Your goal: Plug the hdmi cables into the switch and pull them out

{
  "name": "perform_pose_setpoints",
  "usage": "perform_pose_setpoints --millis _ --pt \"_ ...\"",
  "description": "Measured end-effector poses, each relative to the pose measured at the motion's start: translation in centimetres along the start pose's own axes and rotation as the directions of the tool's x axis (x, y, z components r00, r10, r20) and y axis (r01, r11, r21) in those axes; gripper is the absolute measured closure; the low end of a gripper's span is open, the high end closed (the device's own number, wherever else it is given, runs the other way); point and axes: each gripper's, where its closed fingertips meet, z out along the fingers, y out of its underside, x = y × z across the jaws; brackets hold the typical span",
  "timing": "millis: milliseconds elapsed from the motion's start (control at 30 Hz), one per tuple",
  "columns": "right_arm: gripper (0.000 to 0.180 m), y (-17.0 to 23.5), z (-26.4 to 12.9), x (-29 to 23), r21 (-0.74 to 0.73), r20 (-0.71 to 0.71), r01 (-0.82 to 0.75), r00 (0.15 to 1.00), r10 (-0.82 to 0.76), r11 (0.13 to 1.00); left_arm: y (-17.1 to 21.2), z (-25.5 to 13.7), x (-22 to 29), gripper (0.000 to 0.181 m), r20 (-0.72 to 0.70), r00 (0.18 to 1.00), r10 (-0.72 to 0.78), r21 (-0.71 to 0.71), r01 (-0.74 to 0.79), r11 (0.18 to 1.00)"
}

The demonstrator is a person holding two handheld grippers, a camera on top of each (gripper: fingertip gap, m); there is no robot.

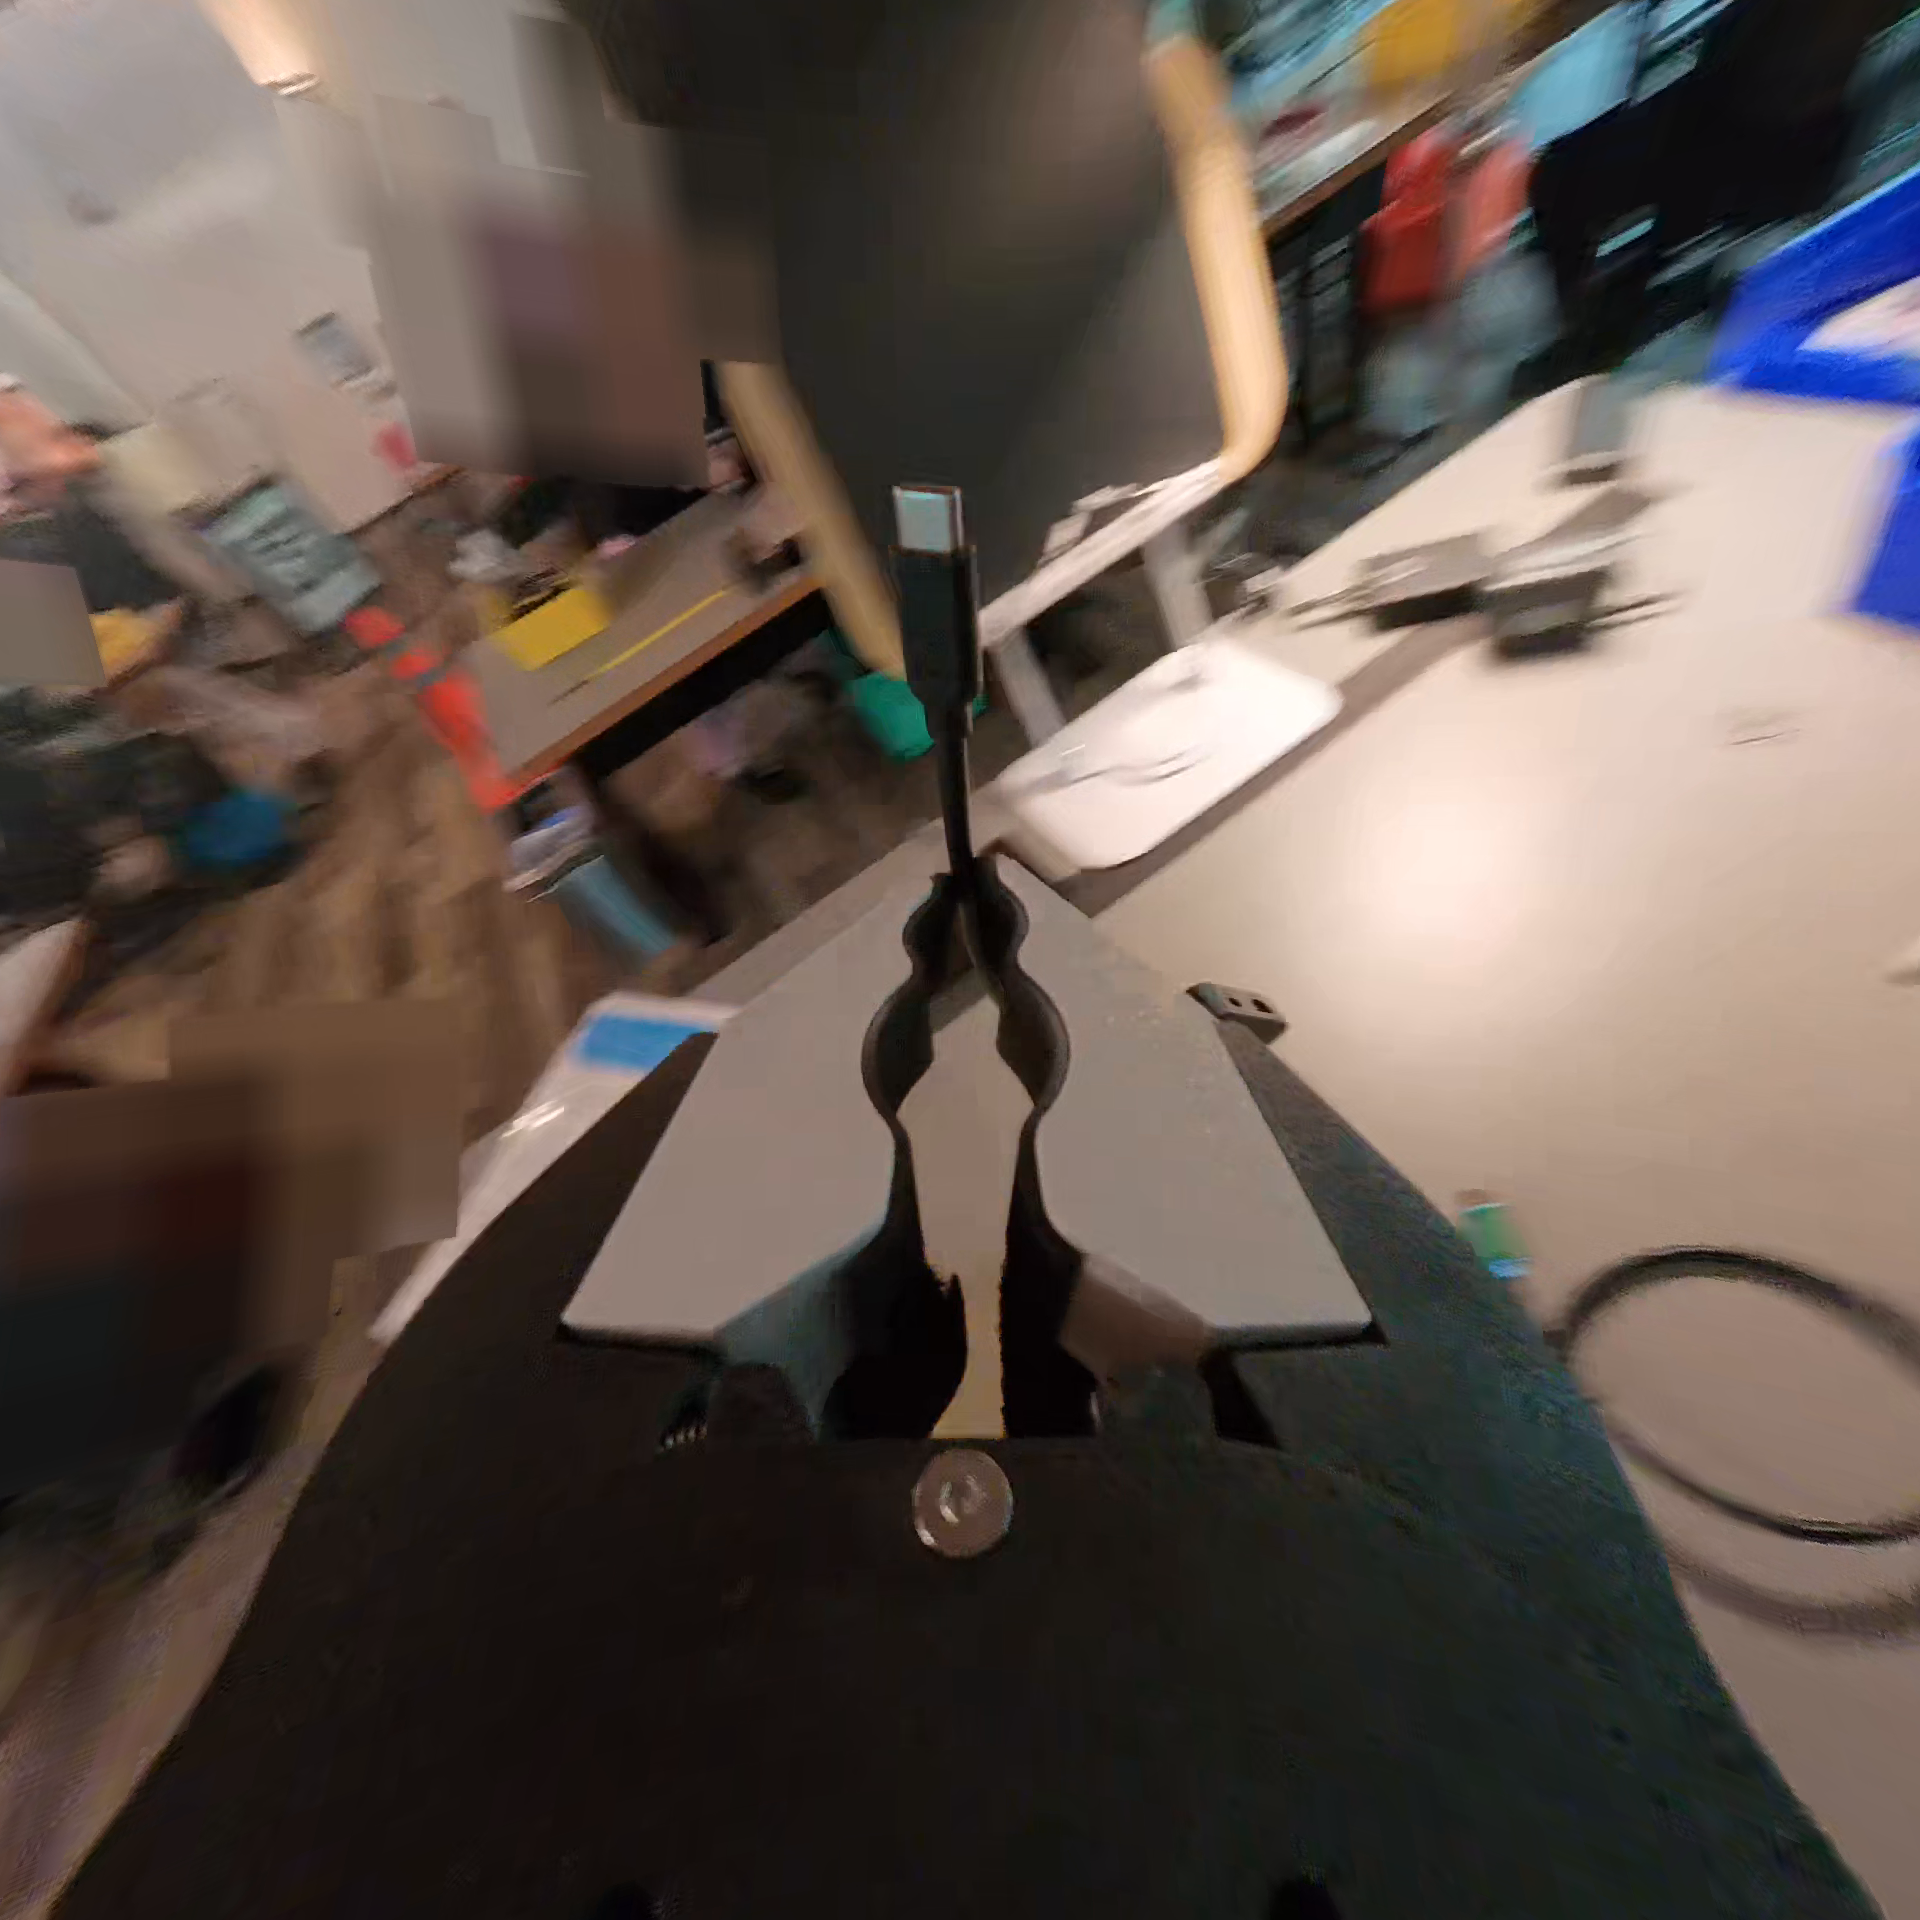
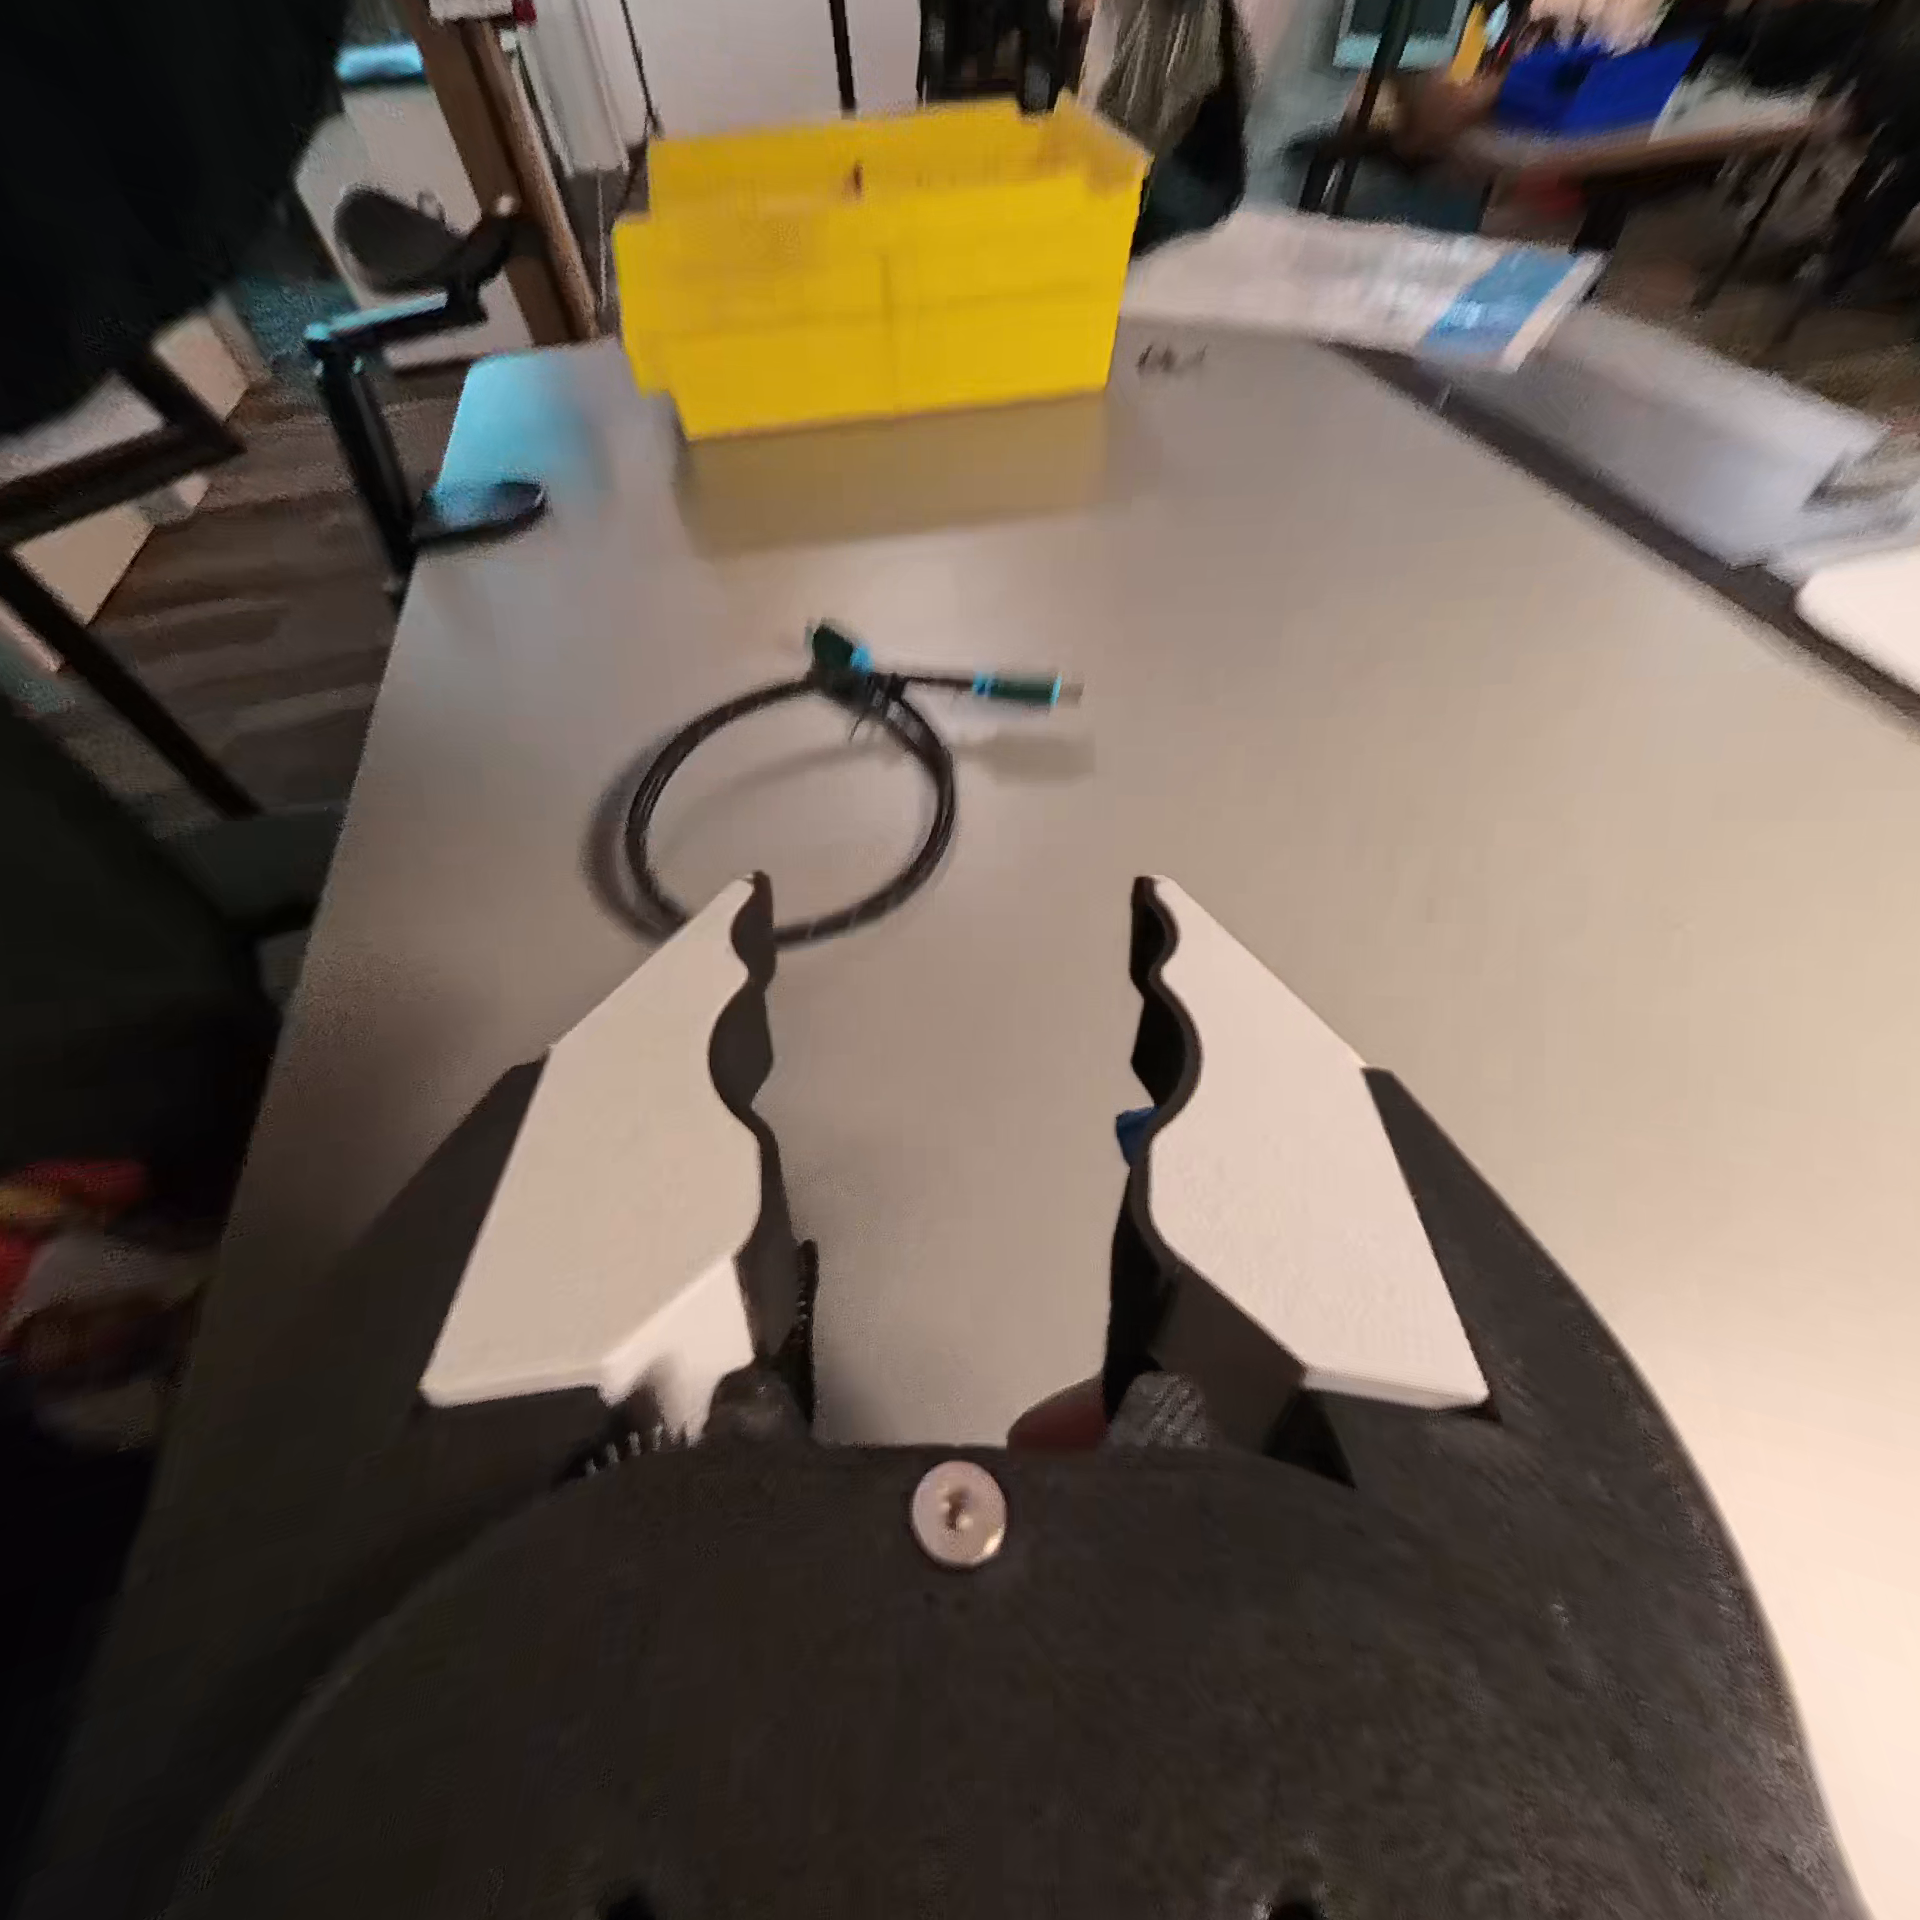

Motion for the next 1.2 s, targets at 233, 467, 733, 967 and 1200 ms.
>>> perform_pose_setpoints --millis 233,467,733,967,1200 --pt "0.073 -5.7 2.7 1.3 0.33 -0.07 0.105 0.994 -0.087 0.938 -4.0 3.9 16.3 0.176 -0.491 0.858 -0.153 0.174 0.269 0.947" --pt "0.165 -3.0 0.6 5.7 0.224 -0.406 0.246 0.903 -0.139 0.943 -1.0 9.0 20.9 0.176 -0.571 0.78 -0.256 0.112 0.383 0.917" --pt "0.166 0.6 -2.7 11.8 -0.026 -0.579 0.237 0.789 -0.208 0.971 11.2 15.0 20.4 0.146 -0.546 0.695 -0.467 -0.205 0.43 0.879" --pt "0.166 3.1 -2.1 13.0 -0.218 -0.602 0.243 0.729 -0.326 0.945 21.1 13.3 21.7 0.136 -0.497 0.755 -0.427 -0.464 0.184 0.866" --pt "0.166 4.5 -1.8 13.8 -0.355 -0.606 0.269 0.663 -0.439 0.895 25.5 10.3 24.6 0.147 -0.57 0.796 -0.203 -0.531 -0.169 0.831"
